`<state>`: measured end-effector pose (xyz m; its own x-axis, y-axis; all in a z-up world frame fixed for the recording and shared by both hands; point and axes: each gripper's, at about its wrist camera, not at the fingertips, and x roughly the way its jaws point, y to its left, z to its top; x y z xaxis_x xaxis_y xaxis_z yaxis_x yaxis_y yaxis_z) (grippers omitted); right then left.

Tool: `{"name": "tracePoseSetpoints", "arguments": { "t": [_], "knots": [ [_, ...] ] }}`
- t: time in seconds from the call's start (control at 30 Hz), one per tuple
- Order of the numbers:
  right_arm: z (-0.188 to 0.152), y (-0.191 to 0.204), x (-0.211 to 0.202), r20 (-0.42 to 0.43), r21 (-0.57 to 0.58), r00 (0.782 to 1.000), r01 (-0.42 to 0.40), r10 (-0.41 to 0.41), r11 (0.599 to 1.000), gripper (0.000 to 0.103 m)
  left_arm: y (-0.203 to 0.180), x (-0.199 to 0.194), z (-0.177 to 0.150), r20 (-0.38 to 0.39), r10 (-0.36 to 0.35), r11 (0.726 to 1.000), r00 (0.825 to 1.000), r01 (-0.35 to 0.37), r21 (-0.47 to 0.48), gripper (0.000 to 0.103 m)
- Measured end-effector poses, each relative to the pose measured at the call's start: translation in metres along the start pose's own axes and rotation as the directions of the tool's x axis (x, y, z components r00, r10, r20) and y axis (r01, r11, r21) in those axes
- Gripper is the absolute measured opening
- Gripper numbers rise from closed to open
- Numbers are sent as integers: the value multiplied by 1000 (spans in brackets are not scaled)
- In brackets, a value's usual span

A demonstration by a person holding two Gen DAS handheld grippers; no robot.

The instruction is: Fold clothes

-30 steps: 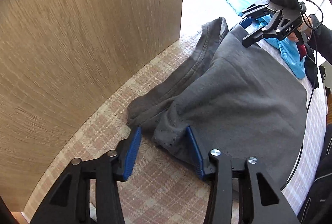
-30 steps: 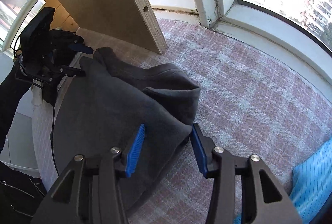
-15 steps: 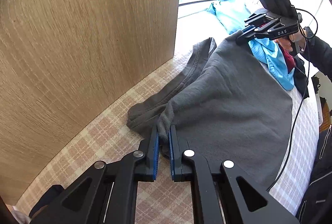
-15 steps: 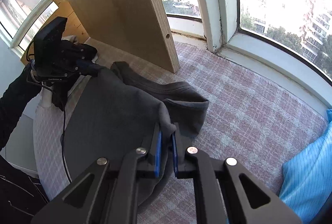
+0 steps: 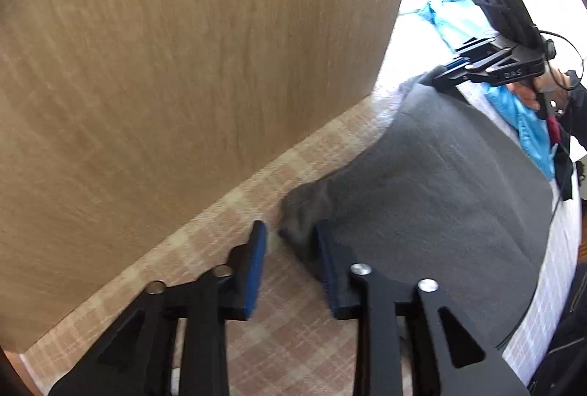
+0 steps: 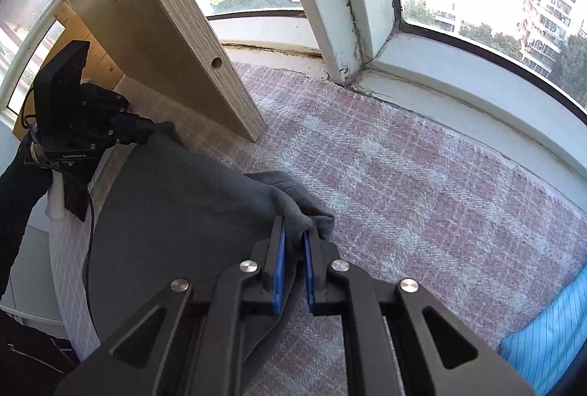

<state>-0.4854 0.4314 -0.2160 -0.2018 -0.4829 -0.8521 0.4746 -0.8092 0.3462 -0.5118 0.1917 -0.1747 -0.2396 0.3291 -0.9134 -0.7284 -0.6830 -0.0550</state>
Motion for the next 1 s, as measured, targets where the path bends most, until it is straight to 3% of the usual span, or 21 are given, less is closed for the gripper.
{"name": "tracePoseSetpoints", "arguments": {
  "t": [0.13,0.23,0.3,0.4,0.5,0.63,0.7,0.77,0.83,0.87,0.93,1.0],
  "knots": [
    [-4,-3,-26,59,73,998,18,-23,997,25,1,-32,-5,62,37,999,997,-35,-41,45],
    [-16,1,-50,108,123,994,-6,-7,992,25,-23,-51,-13,96,-65,998,993,67,-13,45],
    [-30,11,-62,116,132,992,-59,44,990,25,-45,-52,-18,70,-143,990,987,142,18,45],
    [-69,37,-67,84,102,995,-63,55,993,25,-88,-52,-22,25,-176,978,984,173,114,45],
    [-113,49,-66,42,104,993,-111,107,988,25,-135,-52,-14,-7,-249,950,969,245,191,45],
    [-156,50,-51,-32,103,991,-129,132,986,25,-184,-41,5,-66,-292,908,954,298,295,45],
    [-163,46,-48,-31,109,981,-185,189,977,25,-195,-26,8,-124,-293,897,948,318,307,45],
    [-164,43,-51,-19,98,979,-198,201,975,25,-201,-4,2,-190,-229,903,955,281,326,45],
    [-167,35,-56,-12,122,980,-193,196,973,25,-197,-1,-4,-196,-202,913,960,257,316,45],
    [-171,33,-60,-5,132,970,-240,242,962,25,-194,-1,-7,-193,-195,919,962,248,307,44],
    [-179,32,-67,9,139,946,-323,325,936,25,-184,-20,-10,-149,-197,936,969,231,264,42],
    [-183,42,-70,6,82,940,-340,341,937,25,-173,-51,-21,-74,-221,949,972,232,216,43]
  ]
}}
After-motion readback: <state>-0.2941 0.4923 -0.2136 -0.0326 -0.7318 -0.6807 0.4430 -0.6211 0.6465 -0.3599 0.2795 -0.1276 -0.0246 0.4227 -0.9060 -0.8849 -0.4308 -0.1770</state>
